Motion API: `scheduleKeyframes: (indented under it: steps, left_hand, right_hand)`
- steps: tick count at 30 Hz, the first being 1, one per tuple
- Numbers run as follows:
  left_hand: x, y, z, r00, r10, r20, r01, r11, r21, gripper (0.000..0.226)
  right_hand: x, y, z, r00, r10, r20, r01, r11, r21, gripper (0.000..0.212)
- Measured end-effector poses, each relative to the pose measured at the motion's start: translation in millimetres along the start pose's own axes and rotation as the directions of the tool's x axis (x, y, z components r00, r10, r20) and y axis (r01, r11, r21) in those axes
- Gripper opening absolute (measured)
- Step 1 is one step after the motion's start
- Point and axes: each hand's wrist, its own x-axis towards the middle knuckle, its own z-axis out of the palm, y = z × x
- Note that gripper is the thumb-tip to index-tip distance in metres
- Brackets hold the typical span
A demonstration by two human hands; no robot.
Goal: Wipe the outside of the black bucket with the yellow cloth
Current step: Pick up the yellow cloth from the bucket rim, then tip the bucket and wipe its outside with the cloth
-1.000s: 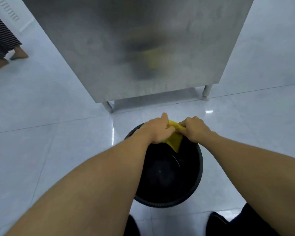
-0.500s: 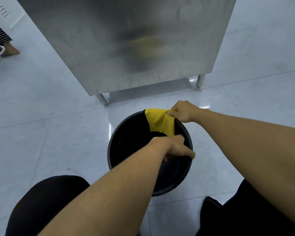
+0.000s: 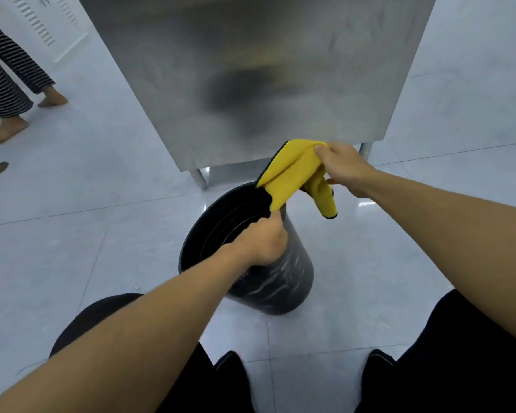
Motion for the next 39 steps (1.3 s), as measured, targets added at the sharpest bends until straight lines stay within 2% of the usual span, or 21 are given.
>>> scheduleKeyframes:
  steps: [3,5,9,12,14,17,19,21,26,28,31,34,36,39]
  left_hand:
    - [-2.4,-27.2,-13.4,0.989,-0.079,-0.123,0.071,0.995,-0.066,0.027]
    - [-1.8,-36.7,-19.2,0.967,-0.142,-0.213,0.118,0.985,-0.125,0.020]
    - [-0.7,-50.4,-18.3,0.906,-0.237,-0.351,0.154,0.956,-0.249,0.018]
    - [-1.1,-52.4,-9.3,0.870,-0.220,-0.441,0.100,0.955,-0.279,0.021]
    - [-1.3,-50.4,-5.7,0.862,-0.189,-0.470,0.060,0.959,-0.277,0.024]
    - [2.6,-52.0,-6.4,0.839,-0.230,-0.494,0.055,0.937,-0.344,0.031]
    - [4.4,-54.7,-8.3,0.835,-0.251,-0.490,0.041,0.916,-0.400,0.033]
    - [4.9,-56.1,-10.9,0.844,-0.236,-0.482,0.018,0.910,-0.414,0.032]
    - [6.9,-52.8,-15.6,0.853,-0.240,-0.463,0.026,0.907,-0.421,0.021]
    - [10.0,-52.2,-17.9,0.841,-0.257,-0.477,0.035,0.904,-0.426,0.019]
    - [11.9,-53.0,-22.1,0.809,-0.292,-0.510,0.058,0.903,-0.425,0.016]
    - [9.0,-54.3,-23.2,0.777,-0.301,-0.552,0.078,0.917,-0.391,0.024]
    - [7.1,-58.7,-21.2,0.767,-0.258,-0.588,0.058,0.940,-0.337,0.034]
    - [7.0,-64.1,-16.3,0.781,-0.193,-0.594,0.044,0.966,-0.257,0.034]
  right_hand:
    - [-1.0,-7.8,-3.3,0.982,-0.102,-0.157,0.107,0.994,0.025,0.029]
    - [-7.2,-15.0,1.4,0.954,-0.184,-0.235,0.178,0.983,-0.046,0.031]
    - [-26.8,-21.5,31.2,0.932,-0.324,-0.163,0.289,0.935,-0.206,0.035]
    - [-42.2,-11.5,74.3,0.936,-0.347,-0.062,0.323,0.916,-0.237,0.036]
    - [-56.4,1.8,107.9,0.948,-0.316,0.018,0.315,0.934,-0.167,0.036]
    - [-68.7,23.0,147.8,0.966,-0.244,0.081,0.241,0.969,0.048,0.030]
    - [-66.4,39.0,163.1,0.975,-0.201,0.092,0.193,0.978,0.084,0.047]
    - [-63.7,57.2,171.2,0.982,-0.175,0.068,0.170,0.983,0.073,0.061]
    - [-58.3,90.8,176.3,0.997,-0.015,-0.074,0.021,0.997,0.070,0.060]
    - [-56.2,82.5,181.4,0.996,-0.049,-0.073,0.056,0.994,0.097,0.065]
    - [-58.4,53.8,183.4,0.966,-0.256,-0.041,0.260,0.956,0.134,0.036]
    - [-53.6,53.7,183.2,0.937,-0.350,-0.014,0.350,0.934,0.065,0.037]
    - [-51.0,72.9,182.8,0.958,-0.279,-0.066,0.277,0.960,-0.043,0.039]
    - [-53.2,94.8,178.8,0.986,-0.061,-0.155,0.046,0.994,-0.099,0.033]
